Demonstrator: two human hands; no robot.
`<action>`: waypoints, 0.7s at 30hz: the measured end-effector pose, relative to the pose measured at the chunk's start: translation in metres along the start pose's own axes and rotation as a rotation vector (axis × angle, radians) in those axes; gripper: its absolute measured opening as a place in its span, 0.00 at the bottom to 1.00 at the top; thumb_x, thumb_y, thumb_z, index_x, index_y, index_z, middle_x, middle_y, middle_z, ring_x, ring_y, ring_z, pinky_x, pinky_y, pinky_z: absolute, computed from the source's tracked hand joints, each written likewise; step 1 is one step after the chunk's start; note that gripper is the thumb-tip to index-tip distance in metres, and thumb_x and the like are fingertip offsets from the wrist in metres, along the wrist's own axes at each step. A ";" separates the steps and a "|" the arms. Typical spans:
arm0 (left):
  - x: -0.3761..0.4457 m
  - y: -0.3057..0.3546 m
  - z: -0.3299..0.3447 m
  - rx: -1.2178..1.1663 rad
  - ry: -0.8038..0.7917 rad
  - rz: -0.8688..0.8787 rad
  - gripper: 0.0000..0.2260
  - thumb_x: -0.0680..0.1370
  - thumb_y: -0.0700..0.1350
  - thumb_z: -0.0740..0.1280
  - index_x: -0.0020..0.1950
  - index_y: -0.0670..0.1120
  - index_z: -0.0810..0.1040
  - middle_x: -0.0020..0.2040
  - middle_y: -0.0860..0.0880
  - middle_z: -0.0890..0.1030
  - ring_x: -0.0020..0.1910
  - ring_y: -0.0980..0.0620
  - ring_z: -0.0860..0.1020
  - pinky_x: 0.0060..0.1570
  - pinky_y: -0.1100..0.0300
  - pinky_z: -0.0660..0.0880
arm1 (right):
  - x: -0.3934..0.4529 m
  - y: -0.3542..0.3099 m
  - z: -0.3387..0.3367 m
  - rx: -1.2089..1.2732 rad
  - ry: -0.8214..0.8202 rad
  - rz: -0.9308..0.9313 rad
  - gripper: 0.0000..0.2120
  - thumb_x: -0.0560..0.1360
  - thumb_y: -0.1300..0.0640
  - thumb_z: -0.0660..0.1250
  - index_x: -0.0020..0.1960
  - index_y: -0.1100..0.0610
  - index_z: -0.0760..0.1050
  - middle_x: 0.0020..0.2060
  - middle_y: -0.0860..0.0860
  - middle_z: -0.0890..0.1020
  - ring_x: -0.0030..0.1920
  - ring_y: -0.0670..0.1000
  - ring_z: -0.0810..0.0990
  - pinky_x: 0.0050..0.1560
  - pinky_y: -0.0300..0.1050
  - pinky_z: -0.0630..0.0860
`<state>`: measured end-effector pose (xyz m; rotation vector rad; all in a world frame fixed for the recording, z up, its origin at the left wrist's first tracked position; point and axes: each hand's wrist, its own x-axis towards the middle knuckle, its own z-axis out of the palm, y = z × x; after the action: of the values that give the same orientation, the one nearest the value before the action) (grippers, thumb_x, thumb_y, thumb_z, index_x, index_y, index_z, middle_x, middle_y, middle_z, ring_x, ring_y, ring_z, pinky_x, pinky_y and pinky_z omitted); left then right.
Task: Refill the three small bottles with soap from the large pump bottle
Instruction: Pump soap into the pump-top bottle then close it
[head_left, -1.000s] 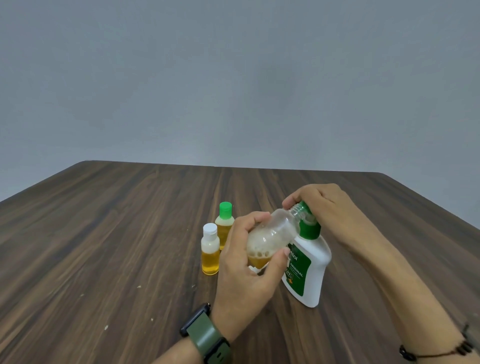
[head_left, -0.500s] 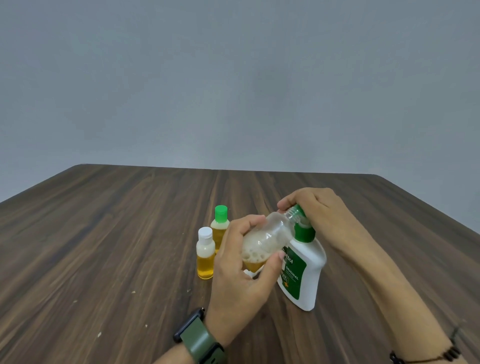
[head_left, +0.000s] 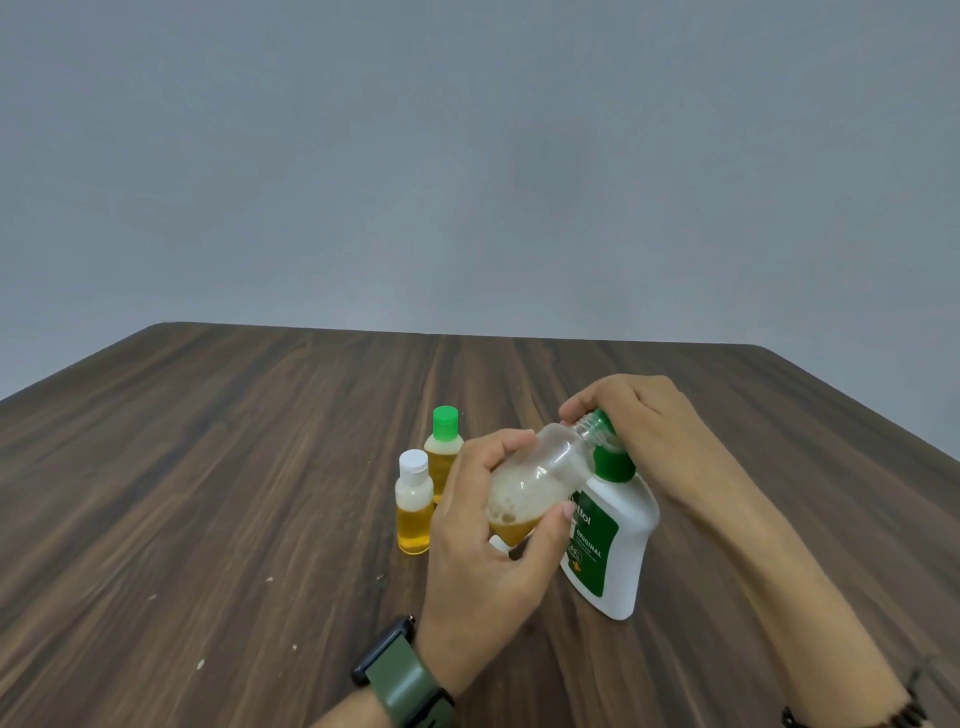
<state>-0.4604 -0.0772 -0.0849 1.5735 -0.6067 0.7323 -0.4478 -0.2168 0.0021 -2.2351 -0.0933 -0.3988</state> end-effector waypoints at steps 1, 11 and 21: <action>-0.001 -0.001 0.001 0.005 -0.001 -0.002 0.19 0.69 0.50 0.69 0.58 0.56 0.70 0.52 0.60 0.75 0.49 0.50 0.77 0.43 0.58 0.78 | -0.001 0.003 0.003 0.015 0.008 0.009 0.17 0.78 0.59 0.54 0.43 0.57 0.81 0.39 0.53 0.82 0.40 0.52 0.79 0.39 0.45 0.74; 0.002 0.000 -0.002 -0.005 0.011 0.012 0.18 0.69 0.49 0.69 0.58 0.56 0.71 0.53 0.59 0.75 0.49 0.49 0.77 0.44 0.52 0.78 | 0.002 -0.008 -0.005 -0.082 -0.041 -0.015 0.18 0.78 0.59 0.53 0.45 0.59 0.82 0.43 0.53 0.82 0.46 0.53 0.79 0.48 0.49 0.76; 0.000 -0.001 0.000 -0.015 0.016 -0.006 0.19 0.68 0.50 0.69 0.58 0.56 0.71 0.52 0.58 0.75 0.49 0.49 0.78 0.44 0.55 0.78 | -0.001 -0.006 -0.004 -0.043 -0.020 -0.010 0.17 0.78 0.58 0.54 0.43 0.56 0.82 0.42 0.52 0.83 0.44 0.51 0.80 0.46 0.48 0.76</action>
<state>-0.4602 -0.0771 -0.0858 1.5540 -0.5945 0.7335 -0.4505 -0.2160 0.0083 -2.2826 -0.1077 -0.3869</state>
